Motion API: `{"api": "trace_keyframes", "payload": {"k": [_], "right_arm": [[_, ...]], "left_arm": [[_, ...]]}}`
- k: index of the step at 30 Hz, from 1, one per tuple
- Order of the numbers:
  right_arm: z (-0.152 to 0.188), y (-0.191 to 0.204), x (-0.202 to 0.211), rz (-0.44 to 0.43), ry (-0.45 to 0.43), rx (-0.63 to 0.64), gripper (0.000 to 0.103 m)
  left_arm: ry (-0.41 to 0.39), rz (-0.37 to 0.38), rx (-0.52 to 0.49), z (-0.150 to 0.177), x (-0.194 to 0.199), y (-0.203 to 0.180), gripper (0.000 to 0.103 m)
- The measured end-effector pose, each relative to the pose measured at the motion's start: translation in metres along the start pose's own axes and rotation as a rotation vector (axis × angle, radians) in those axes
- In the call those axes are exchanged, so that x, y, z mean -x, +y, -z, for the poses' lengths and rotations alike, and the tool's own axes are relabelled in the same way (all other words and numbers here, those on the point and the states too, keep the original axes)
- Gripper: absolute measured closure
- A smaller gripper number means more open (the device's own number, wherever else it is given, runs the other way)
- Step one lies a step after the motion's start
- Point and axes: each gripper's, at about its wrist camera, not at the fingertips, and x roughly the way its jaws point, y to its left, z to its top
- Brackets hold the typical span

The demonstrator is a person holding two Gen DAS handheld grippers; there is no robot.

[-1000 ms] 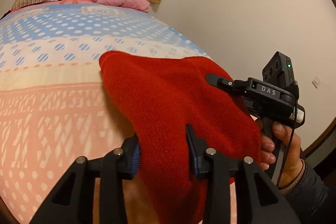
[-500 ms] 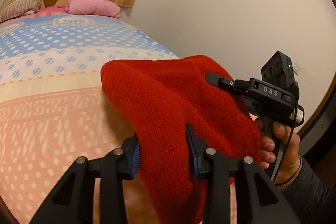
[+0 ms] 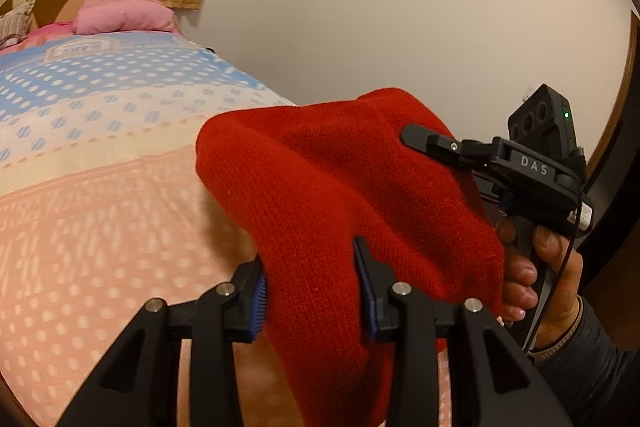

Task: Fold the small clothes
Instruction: 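Lift the sweater edge with both tools and fold it over onto itself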

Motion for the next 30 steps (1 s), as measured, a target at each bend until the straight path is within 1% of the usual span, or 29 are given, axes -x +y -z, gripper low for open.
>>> {"api": "trace_keyframes", "payload": {"k": [3,11,18,25,30], "right_arm": [[0.001,-0.01,0.019,0.013,-0.017,-0.005,0.074],[0.012,-0.029,0.051,0.037,-0.043,-0.028,0.075],[0.023,-0.045,0.069,0.057,-0.055,-0.05,0.075],[0.032,-0.063,0.087,0.08,-0.047,-0.083,0.075],[0.039,-0.073,0.092,0.096,-0.036,-0.094,0.075]], "left_arm": [[0.01,0.011,-0.017,0.001,-0.007,-0.011,0.064],[0.04,0.034,-0.052,0.008,-0.021,-0.031,0.064],[0.068,0.044,-0.083,0.015,-0.031,-0.049,0.064],[0.097,0.057,-0.115,0.024,-0.039,-0.065,0.064],[0.116,0.053,-0.124,0.03,-0.044,-0.07,0.064]]}}
